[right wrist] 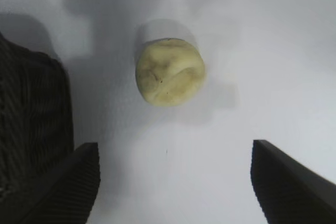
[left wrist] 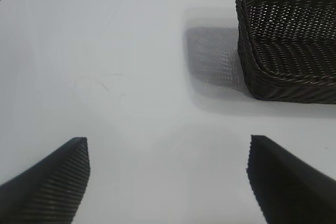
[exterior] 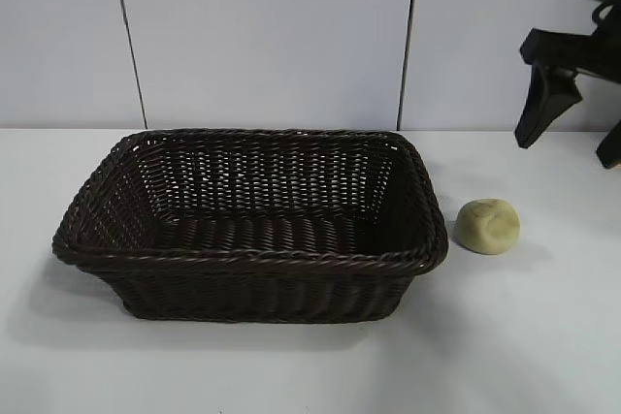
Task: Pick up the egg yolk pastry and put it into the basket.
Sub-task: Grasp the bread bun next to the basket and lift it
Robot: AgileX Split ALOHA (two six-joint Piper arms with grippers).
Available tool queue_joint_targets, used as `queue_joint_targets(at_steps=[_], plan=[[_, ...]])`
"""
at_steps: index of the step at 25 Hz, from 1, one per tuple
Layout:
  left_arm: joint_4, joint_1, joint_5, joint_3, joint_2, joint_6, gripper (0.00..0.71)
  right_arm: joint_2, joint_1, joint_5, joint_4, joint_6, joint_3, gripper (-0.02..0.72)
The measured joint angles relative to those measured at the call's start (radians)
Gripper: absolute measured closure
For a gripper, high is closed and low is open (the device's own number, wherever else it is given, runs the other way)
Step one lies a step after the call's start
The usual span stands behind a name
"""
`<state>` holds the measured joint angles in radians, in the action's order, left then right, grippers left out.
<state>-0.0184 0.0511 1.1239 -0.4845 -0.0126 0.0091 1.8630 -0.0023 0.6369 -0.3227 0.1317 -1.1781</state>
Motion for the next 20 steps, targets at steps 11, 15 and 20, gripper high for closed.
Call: queue_joint_targets(at_steps=[11,15,20], plan=[[0.000,0.000,0.000,0.000,0.000,0.000,0.113,0.119,0.000,-0.130,-0.124,0.081,-0.003,0.146],[0.000,0.000,0.000,0.000,0.000,0.000,0.113,0.135,0.000,-0.138,-0.131,0.082,-0.003,0.241],[0.000,0.000,0.000,0.000,0.000,0.000,0.113,0.139,0.000,-0.142,-0.133,0.082,-0.003,0.503]])
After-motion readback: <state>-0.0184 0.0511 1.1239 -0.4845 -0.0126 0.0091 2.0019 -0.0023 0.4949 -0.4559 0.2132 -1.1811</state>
